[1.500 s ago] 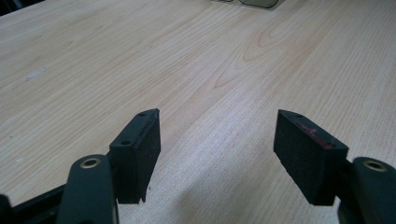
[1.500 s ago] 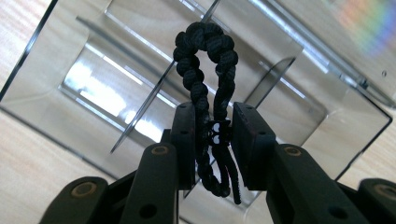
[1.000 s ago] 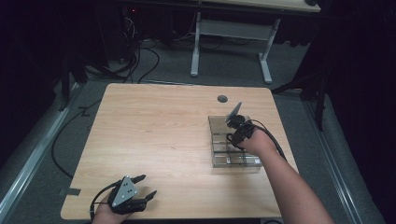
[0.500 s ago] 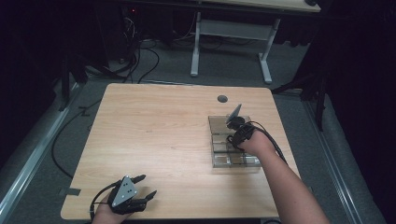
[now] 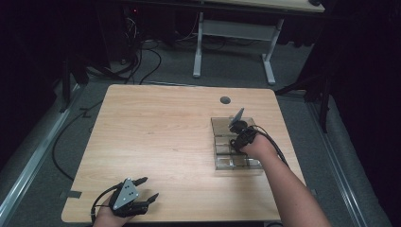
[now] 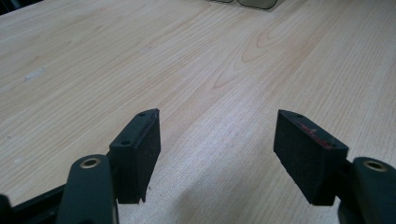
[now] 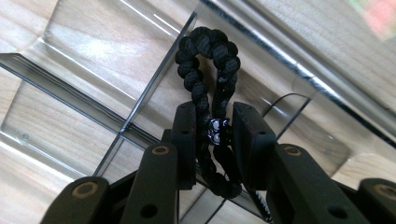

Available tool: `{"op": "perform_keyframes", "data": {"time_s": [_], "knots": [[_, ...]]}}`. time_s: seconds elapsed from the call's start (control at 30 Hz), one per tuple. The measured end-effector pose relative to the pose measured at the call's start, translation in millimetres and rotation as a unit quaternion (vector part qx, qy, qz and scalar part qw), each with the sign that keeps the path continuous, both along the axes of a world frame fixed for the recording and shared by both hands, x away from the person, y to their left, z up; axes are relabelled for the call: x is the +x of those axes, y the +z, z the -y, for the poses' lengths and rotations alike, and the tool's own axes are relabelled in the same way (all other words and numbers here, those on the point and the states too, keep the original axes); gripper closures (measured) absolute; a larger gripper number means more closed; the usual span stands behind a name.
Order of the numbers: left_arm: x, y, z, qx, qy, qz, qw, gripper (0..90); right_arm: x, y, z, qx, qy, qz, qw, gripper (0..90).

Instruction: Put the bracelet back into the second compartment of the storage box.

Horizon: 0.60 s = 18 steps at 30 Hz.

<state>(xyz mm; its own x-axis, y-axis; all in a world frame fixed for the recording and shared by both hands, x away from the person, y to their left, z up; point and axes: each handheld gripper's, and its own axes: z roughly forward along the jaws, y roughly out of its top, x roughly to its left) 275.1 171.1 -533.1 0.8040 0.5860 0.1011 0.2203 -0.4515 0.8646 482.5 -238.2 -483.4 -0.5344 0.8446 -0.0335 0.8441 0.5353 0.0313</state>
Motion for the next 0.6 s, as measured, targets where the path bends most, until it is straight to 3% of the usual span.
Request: {"op": "perform_keyframes", "data": {"time_s": [0.6], "knots": [[-0.1,0.1,0.1,0.002,0.0,0.0,1.0,32.4,0.7,-0.6,1.9,0.011,-0.013,-0.007,0.9998,71.1]]}}
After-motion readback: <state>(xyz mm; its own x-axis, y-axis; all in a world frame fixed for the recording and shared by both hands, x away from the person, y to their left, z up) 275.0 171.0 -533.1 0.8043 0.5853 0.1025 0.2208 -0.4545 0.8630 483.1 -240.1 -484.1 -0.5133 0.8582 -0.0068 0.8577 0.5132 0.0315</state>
